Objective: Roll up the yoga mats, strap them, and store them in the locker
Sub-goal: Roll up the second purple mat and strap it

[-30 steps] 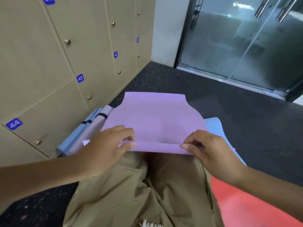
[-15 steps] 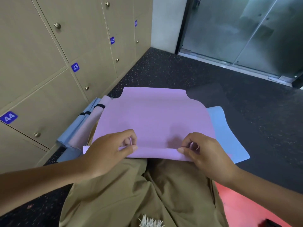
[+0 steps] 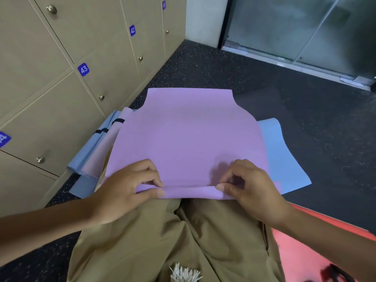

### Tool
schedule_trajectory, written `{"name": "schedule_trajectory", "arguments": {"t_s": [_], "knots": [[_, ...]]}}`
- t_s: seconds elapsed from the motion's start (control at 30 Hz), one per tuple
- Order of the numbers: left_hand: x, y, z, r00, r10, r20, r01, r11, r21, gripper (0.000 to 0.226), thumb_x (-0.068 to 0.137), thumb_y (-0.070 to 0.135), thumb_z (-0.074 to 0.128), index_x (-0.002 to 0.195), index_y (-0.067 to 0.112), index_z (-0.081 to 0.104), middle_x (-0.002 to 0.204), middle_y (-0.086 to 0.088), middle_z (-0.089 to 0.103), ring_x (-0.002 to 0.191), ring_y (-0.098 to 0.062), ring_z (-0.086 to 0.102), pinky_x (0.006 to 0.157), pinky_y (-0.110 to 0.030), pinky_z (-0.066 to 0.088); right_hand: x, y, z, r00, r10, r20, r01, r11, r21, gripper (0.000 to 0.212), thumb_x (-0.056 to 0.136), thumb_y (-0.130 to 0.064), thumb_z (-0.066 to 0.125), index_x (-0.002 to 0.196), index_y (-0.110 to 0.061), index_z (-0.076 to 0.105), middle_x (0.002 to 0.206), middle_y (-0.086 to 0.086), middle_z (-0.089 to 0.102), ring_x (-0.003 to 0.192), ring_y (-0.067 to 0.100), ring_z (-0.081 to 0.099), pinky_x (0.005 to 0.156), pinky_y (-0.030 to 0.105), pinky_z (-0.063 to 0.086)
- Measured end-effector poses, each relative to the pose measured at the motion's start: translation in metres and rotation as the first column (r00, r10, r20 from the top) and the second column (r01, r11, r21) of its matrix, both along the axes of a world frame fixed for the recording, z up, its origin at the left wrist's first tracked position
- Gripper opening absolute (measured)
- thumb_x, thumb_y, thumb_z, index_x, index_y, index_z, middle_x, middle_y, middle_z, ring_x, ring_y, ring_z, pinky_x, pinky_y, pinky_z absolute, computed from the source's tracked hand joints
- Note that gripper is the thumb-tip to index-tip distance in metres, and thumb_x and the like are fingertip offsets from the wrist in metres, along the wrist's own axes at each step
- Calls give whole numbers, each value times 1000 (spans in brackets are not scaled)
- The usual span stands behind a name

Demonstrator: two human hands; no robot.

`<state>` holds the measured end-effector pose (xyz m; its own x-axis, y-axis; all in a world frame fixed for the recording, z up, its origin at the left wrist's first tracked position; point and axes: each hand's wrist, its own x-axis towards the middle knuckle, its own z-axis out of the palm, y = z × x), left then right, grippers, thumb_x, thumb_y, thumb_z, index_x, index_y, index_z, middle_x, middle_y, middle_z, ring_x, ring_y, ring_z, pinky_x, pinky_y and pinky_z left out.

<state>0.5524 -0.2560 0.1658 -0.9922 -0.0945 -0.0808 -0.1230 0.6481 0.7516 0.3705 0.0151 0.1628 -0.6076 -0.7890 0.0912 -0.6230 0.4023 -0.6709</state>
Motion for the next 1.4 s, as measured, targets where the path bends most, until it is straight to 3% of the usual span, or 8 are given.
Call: {"name": "schedule_trajectory", "arguments": {"t_s": [0.2,0.3,0.5,0.6,0.83,1.07,1.27,1.4], "knots": [[-4,1,-5,999,-28,31,30,996,-80,24,84,60,72,82,37,67,102,12,54,98,-14,59,85,-31,47,1,7,-13,977,76,-199,-108,983,-152,19,94,-35,66,83,-20,70,80,-18,53,82,1,47,77,10,37],[-7,3,-6,999,-17,50,21,998,-64,23,87,54,74,78,34,70,96,9,56,94,-15,58,82,-34,46,-2,12,-15,922,171,-347,-245,953,-180,22,91,-34,74,85,-12,72,79,-9,54,80,10,43,80,19,39],[-9,6,-4,1000,20,16,-19,999,-41,22,84,51,77,73,33,71,90,6,56,84,-15,58,69,-17,38,-13,20,-24,828,233,-510,-340,932,-126,29,92,-34,74,93,-5,77,87,-1,67,85,23,51,80,33,47],[-7,5,-6,999,34,-29,-34,999,-20,26,80,61,73,77,35,71,91,8,58,81,-14,60,71,-22,44,-15,16,-25,846,214,-488,-304,946,-112,28,95,-34,71,92,-6,76,80,-1,63,80,19,50,79,26,44],[-9,-3,-6,993,28,-117,-37,996,-77,34,71,63,77,88,34,73,101,13,53,97,-16,58,85,-17,42,-21,9,-12,970,136,-204,-152,986,-66,33,95,-49,61,85,-20,71,76,-14,59,74,2,53,69,11,40],[-14,-10,-13,981,-92,-173,44,964,-261,38,96,57,56,87,25,74,88,18,56,92,-8,51,84,-29,40,-28,3,-13,960,122,-254,-146,986,-78,35,96,-52,60,82,-21,69,75,-12,58,67,6,50,63,14,39],[-12,-6,-10,983,-35,-182,-6,976,-219,21,95,54,56,89,33,58,75,10,52,71,-7,48,65,-17,37,-21,0,-19,861,16,-508,-35,999,-28,47,93,-60,53,71,-19,50,64,-6,48,62,12,41,57,23,23],[-13,-8,-6,970,-137,-201,77,957,-279,21,99,50,54,98,29,59,81,21,50,73,2,46,67,-13,36,-21,8,-21,858,118,-500,-132,991,6,49,85,-69,53,84,-21,50,72,-5,50,70,13,43,57,26,26]]}}
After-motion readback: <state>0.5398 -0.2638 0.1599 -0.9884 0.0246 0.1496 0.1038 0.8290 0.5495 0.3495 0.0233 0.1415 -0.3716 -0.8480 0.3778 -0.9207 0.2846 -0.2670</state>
